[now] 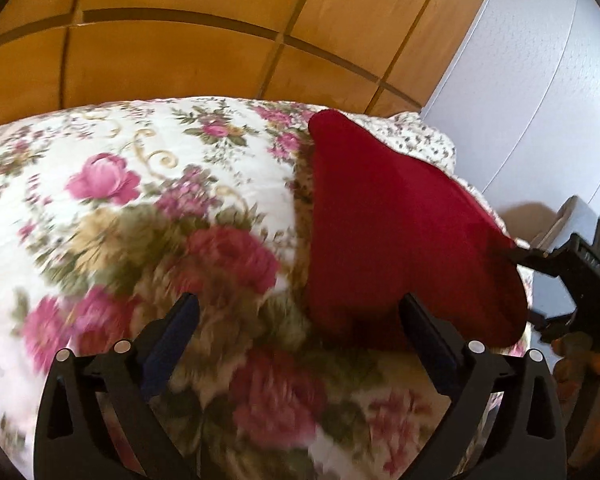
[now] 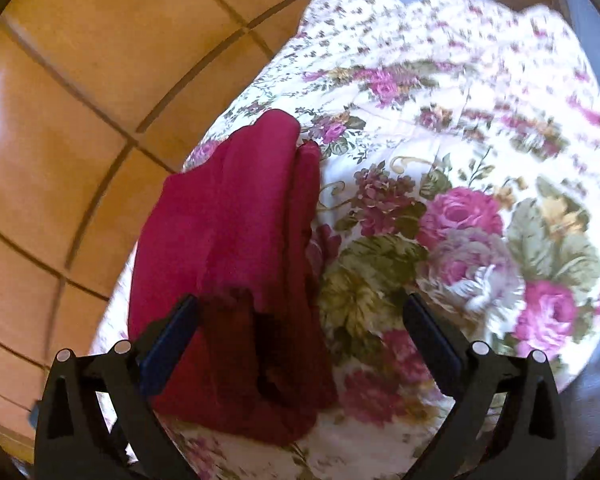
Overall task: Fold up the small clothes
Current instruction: 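Release the folded bundle and withdraw both grippers from it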
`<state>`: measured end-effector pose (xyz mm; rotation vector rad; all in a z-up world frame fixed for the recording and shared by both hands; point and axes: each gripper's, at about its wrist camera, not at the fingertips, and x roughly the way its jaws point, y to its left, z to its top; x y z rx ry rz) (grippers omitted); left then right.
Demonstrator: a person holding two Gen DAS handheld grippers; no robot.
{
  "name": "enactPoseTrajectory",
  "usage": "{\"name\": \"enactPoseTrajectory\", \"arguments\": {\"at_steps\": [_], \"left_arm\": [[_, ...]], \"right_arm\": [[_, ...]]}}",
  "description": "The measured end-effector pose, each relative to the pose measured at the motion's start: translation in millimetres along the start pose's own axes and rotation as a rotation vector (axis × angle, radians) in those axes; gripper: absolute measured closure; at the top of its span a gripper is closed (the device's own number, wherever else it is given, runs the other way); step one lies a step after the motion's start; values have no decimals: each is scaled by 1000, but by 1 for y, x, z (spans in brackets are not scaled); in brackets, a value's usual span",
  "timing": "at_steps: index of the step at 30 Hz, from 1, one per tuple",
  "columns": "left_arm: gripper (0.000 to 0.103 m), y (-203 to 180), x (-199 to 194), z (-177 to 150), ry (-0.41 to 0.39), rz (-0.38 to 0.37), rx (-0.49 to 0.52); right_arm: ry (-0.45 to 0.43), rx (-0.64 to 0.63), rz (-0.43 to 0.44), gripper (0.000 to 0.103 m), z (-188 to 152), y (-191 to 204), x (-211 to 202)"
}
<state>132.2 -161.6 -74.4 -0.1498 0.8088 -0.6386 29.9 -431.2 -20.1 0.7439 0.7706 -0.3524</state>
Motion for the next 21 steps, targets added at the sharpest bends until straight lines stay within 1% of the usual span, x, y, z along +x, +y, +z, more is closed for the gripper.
{"name": "enactPoseTrajectory", "arguments": {"at_steps": [3, 6, 11, 14, 21], "left_arm": [[4, -5, -6, -11, 21, 42, 27], [4, -9, -9, -20, 24, 110, 56], [4, -13, -25, -27, -26, 257, 56], [4, -15, -34, -32, -28, 305, 68], [4, -36, -59, -45, -35, 318, 185]], "right_arm": [[-2, -76, -55, 2, -12, 10, -7], [-2, -113, -77, 2, -24, 13, -10], [12, -96, -119, 2, -44, 5, -20], [6, -83, -121, 2, -52, 1, -27], [-67, -119, -128, 2, -74, 7, -53]]}}
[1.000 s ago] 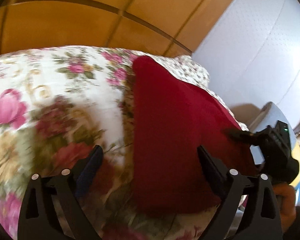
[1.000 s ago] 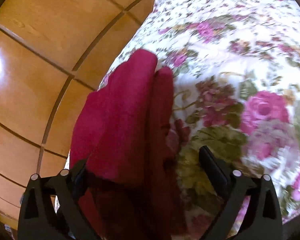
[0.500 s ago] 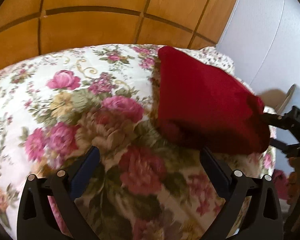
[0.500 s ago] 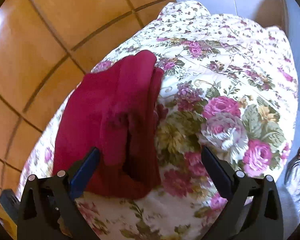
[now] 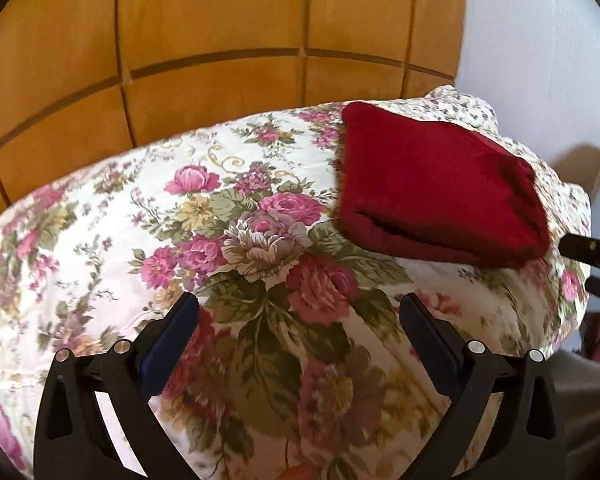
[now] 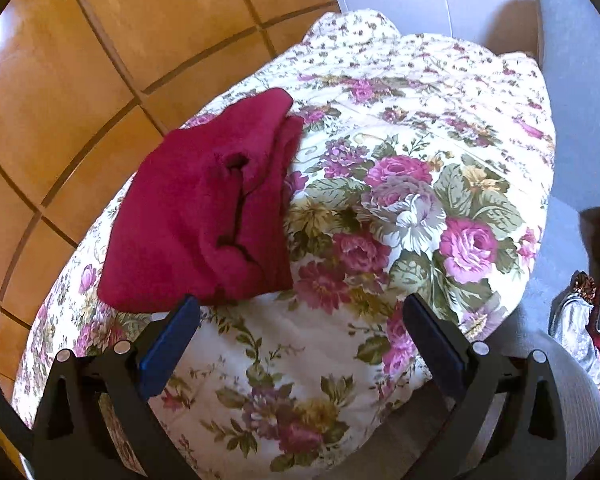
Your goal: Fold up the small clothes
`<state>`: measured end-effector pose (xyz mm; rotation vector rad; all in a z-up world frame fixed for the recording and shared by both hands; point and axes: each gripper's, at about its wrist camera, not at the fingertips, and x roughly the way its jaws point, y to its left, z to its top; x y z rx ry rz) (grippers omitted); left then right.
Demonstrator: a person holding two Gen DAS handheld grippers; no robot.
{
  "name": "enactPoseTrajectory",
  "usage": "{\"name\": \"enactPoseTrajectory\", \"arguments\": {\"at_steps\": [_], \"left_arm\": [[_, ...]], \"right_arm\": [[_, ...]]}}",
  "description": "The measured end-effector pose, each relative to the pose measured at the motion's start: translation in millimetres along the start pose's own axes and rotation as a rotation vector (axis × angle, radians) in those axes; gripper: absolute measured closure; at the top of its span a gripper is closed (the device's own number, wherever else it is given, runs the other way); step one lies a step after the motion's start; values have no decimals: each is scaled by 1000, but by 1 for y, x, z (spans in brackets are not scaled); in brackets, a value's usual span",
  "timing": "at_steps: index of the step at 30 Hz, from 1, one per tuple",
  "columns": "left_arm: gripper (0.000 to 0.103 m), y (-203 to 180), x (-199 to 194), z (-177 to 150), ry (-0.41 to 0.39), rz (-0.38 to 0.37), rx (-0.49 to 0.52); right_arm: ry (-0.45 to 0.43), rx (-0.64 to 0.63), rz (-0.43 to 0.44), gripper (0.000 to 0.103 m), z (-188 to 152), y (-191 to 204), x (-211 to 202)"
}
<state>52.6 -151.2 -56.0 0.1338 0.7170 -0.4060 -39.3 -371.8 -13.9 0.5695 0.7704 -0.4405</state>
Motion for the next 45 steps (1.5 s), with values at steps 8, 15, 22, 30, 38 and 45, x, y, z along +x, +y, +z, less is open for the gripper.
{"name": "enactPoseTrajectory", "arguments": {"at_steps": [8, 15, 22, 30, 38, 45], "left_arm": [[4, -1, -37, 0, -61, -34, -13], [4, -9, -55, 3, -87, 73, 4], [4, -15, -71, -1, -98, 57, 6], [4, -16, -82, -1, -127, 47, 4], [4, -13, -84, 0, -129, 45, -3], [4, -14, -84, -1, -131, 51, 1]], "right_arm": [[-134, -89, -35, 2, -19, 16, -37], [-252, -181, -68, 2, -40, 28, -66], [-251, -195, -79, 2, -54, 30, -71], [-250, -217, -74, 2, -60, 33, -72], [-247, -221, -77, 2, -61, 32, -71], [-241, -222, -77, 2, -61, 32, -69]]}}
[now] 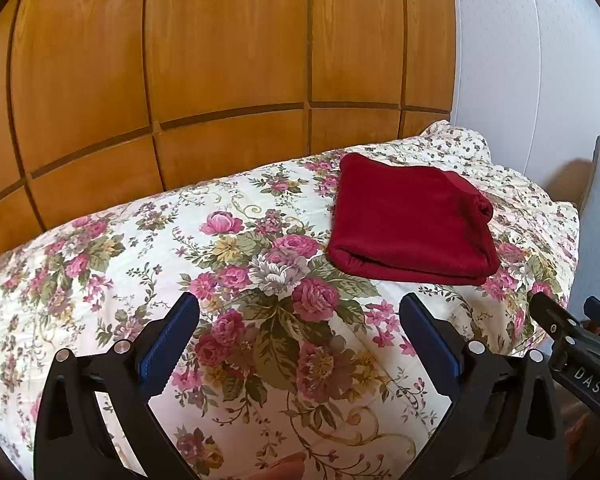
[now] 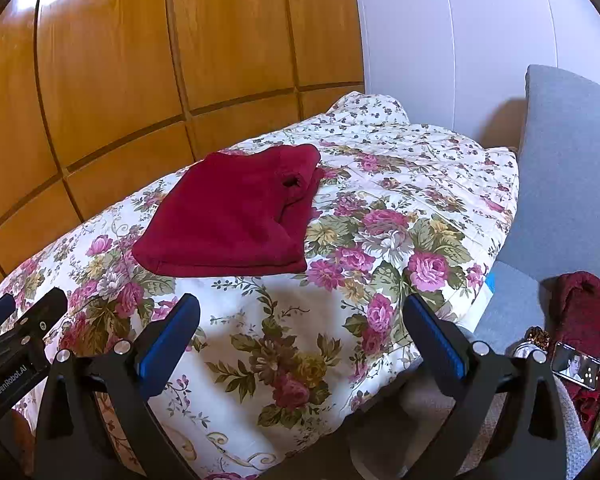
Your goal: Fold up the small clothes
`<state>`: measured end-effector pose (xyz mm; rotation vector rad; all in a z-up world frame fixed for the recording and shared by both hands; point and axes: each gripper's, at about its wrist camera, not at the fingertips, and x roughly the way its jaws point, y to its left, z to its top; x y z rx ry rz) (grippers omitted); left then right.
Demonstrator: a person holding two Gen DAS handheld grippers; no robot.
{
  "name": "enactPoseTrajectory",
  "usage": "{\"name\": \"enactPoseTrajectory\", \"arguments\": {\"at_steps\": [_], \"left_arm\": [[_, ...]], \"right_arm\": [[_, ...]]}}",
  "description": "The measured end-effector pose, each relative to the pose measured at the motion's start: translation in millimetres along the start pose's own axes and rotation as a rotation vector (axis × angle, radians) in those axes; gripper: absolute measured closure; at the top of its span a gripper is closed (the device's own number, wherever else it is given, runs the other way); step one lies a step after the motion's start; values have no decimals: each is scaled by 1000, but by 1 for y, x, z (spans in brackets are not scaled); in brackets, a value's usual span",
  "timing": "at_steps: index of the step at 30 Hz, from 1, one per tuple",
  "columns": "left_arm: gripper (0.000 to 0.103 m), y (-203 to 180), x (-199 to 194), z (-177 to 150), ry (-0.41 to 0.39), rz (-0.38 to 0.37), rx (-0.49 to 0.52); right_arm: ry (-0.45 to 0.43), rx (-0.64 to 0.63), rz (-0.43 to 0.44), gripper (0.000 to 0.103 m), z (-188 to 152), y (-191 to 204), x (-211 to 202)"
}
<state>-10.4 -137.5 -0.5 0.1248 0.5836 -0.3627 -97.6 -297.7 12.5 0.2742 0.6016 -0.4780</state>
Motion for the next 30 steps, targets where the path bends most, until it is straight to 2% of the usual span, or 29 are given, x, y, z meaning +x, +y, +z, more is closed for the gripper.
{"name": "enactPoseTrajectory", "arguments": {"at_steps": [30], "left_arm": [[4, 2, 2, 1, 3, 10, -1]], "right_arm": [[10, -2, 5, 2, -1, -1, 4]]}}
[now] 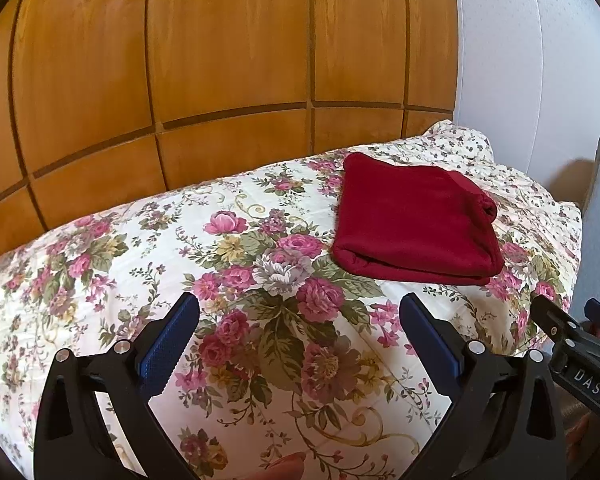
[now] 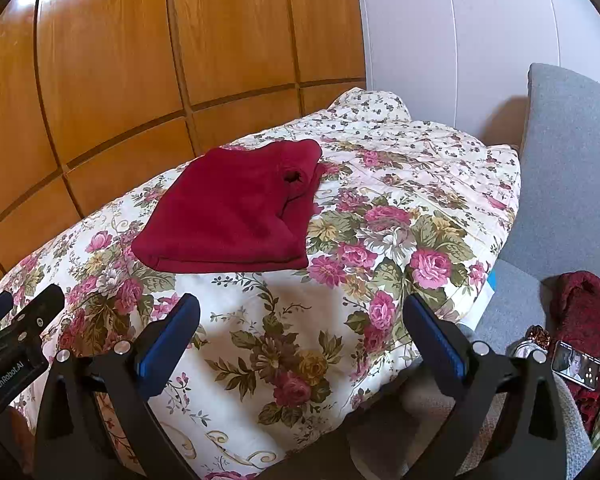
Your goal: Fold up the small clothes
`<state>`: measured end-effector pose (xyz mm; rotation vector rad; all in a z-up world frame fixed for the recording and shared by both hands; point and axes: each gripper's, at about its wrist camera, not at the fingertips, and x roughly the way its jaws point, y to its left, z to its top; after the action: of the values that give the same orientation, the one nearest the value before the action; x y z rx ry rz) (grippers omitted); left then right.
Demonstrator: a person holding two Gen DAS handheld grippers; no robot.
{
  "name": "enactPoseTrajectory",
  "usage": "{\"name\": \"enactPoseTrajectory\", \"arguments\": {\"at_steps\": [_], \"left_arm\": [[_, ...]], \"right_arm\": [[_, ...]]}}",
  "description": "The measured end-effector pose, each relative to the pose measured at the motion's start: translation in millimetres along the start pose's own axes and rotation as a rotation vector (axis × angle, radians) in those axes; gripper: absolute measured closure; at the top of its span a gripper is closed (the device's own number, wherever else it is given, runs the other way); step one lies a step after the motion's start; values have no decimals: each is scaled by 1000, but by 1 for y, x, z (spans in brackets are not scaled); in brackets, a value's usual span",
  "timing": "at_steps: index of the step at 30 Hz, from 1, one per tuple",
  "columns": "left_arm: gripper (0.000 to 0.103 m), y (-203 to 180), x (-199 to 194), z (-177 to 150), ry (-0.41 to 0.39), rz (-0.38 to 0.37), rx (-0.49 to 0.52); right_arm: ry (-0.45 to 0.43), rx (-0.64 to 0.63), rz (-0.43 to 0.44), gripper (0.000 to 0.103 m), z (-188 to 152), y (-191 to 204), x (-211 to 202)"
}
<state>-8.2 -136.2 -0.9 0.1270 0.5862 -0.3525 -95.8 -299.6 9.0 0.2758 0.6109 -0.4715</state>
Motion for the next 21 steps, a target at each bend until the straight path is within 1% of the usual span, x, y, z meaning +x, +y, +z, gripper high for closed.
{"name": "enactPoseTrajectory", "arguments": {"at_steps": [18, 21], "left_arm": [[4, -2, 2, 0, 19, -1, -1], [4, -4, 1, 0, 19, 9, 4]], "right_arm": [[2, -1, 0, 2, 0, 0, 1], [2, -1, -1, 2, 0, 1, 1]]}}
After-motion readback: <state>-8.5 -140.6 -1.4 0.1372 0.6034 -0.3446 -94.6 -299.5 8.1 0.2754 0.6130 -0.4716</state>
